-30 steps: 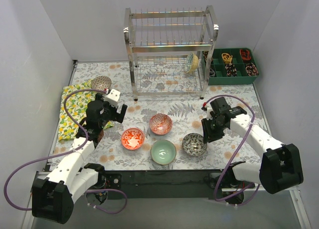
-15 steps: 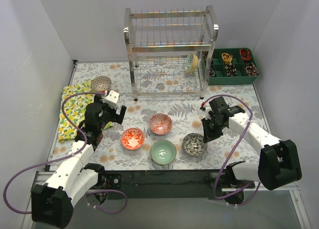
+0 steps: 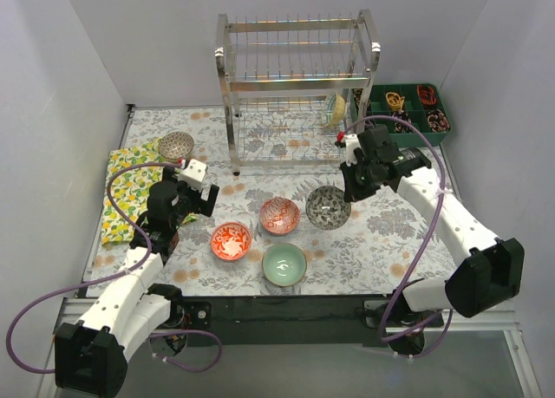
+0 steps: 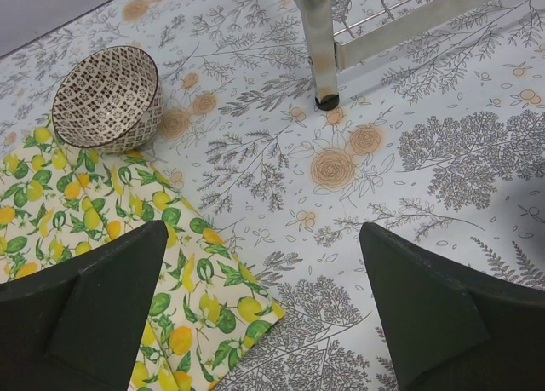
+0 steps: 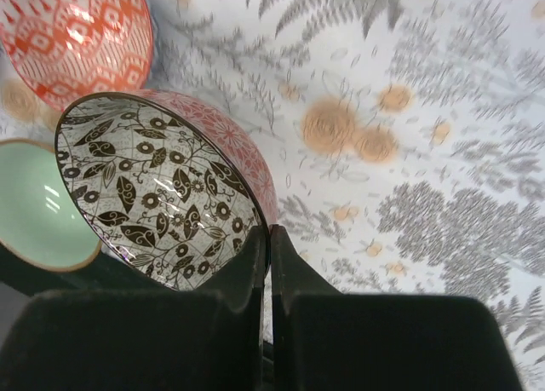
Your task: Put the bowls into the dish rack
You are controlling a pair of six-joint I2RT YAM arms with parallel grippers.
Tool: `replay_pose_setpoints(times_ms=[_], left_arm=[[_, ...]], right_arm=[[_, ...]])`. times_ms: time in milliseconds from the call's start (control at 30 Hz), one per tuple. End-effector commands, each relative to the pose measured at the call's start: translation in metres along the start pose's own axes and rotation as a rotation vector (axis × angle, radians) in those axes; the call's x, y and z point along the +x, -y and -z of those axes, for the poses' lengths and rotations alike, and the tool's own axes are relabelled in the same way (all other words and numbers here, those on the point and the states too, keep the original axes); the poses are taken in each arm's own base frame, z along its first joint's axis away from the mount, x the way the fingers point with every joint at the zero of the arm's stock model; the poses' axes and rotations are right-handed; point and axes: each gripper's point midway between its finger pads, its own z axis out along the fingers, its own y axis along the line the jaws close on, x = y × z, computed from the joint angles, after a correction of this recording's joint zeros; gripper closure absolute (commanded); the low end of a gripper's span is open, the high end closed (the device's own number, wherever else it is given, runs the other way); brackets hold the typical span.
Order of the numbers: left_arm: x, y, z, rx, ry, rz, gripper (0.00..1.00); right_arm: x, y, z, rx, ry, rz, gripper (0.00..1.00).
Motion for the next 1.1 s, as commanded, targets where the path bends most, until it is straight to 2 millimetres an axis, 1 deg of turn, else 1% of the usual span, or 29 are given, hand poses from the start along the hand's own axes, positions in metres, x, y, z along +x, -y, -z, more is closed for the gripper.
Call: replay_pose_setpoints(times_ms=[0, 33, 67, 100, 133, 167, 200, 233, 267, 300, 333, 400, 433, 467, 533, 600, 633, 667, 700, 800, 900, 967, 1067], left_arm=[[-0.031, -0.009, 0.006, -0.022, 0.083, 0.001, 0.02], [-0.032, -0.009, 0.006, -0.019, 0.087, 0.003, 0.02], [-0.034, -0.008, 0.006, -0.015, 0.091, 0.011, 0.02], [-0.027, -0.006, 0.007, -0.008, 0.063, 0.016, 0.02], [-0.029, -0.006, 0.007, -0.010, 0.070, 0.020, 0.02], [-0.030, -0.006, 0.007, -0.008, 0.074, 0.029, 0.02], [-0.033, -0.007, 0.007, -0.012, 0.084, 0.036, 0.02], [-0.034, -0.007, 0.007, -0.014, 0.085, 0.046, 0.02], [-0.036, -0.006, 0.006, -0.012, 0.088, 0.068, 0.02], [-0.038, -0.005, 0.006, -0.006, 0.093, 0.082, 0.02], [-0.046, -0.006, 0.006, -0.007, 0.120, 0.095, 0.02], [-0.052, 0.000, 0.005, 0.022, 0.145, 0.130, 0.02], [-0.053, 0.003, 0.004, 0.037, 0.150, 0.135, 0.02], [-0.056, 0.008, 0.003, 0.066, 0.164, 0.154, 0.02], [-0.060, 0.012, 0.000, 0.089, 0.176, 0.172, 0.02], [-0.062, 0.013, -0.007, 0.093, 0.184, 0.203, 0.02], [-0.063, 0.013, -0.010, 0.094, 0.186, 0.212, 0.02], [-0.062, 0.013, -0.015, 0.097, 0.178, 0.216, 0.02], [-0.067, 0.013, -0.018, 0.101, 0.184, 0.221, 0.02], [-0.073, 0.013, -0.027, 0.114, 0.179, 0.216, 0.02], [-0.071, 0.012, -0.033, 0.111, 0.162, 0.209, 0.02], [-0.071, 0.011, -0.035, 0.106, 0.163, 0.210, 0.02], [-0.067, 0.012, -0.039, 0.106, 0.162, 0.220, 0.02]], right_arm=[[-0.046, -0.008, 0.005, 0.059, 0.101, 0.116, 0.99], [-0.051, -0.012, 0.003, 0.083, 0.111, 0.139, 0.99], [-0.056, -0.004, 0.003, 0.149, 0.122, 0.141, 0.99], [-0.065, -0.002, 0.001, 0.175, 0.144, 0.142, 0.99], [-0.073, -0.004, 0.001, 0.203, 0.162, 0.154, 0.99], [-0.081, 0.003, 0.004, 0.270, 0.184, 0.152, 0.99], [-0.088, 0.003, 0.004, 0.285, 0.199, 0.155, 0.99], [-0.102, -0.002, 0.008, 0.297, 0.245, 0.167, 0.99], [-0.109, 0.005, 0.010, 0.357, 0.259, 0.164, 0.99], [-0.117, 0.006, 0.012, 0.385, 0.282, 0.165, 0.99], [-0.126, 0.008, 0.018, 0.437, 0.312, 0.167, 0.99], [-0.137, 0.009, 0.022, 0.481, 0.344, 0.168, 0.99], [-0.145, 0.011, 0.026, 0.513, 0.367, 0.169, 0.99], [-0.150, 0.012, 0.030, 0.529, 0.383, 0.167, 0.99], [-0.162, 0.013, 0.037, 0.555, 0.417, 0.176, 0.99], [-0.168, 0.015, 0.040, 0.582, 0.432, 0.181, 0.99], [-0.173, 0.017, 0.040, 0.602, 0.428, 0.218, 0.99], [-0.178, 0.014, 0.043, 0.596, 0.430, 0.253, 0.99], [-0.181, 0.013, 0.044, 0.590, 0.421, 0.301, 0.99], [-0.192, 0.006, 0.050, 0.568, 0.459, 0.388, 0.99], [-0.197, 0.003, 0.049, 0.570, 0.468, 0.418, 0.99], [-0.195, 0.013, 0.045, 0.659, 0.436, 0.413, 0.99], [-0.195, 0.017, 0.036, 0.724, 0.414, 0.450, 0.99]])
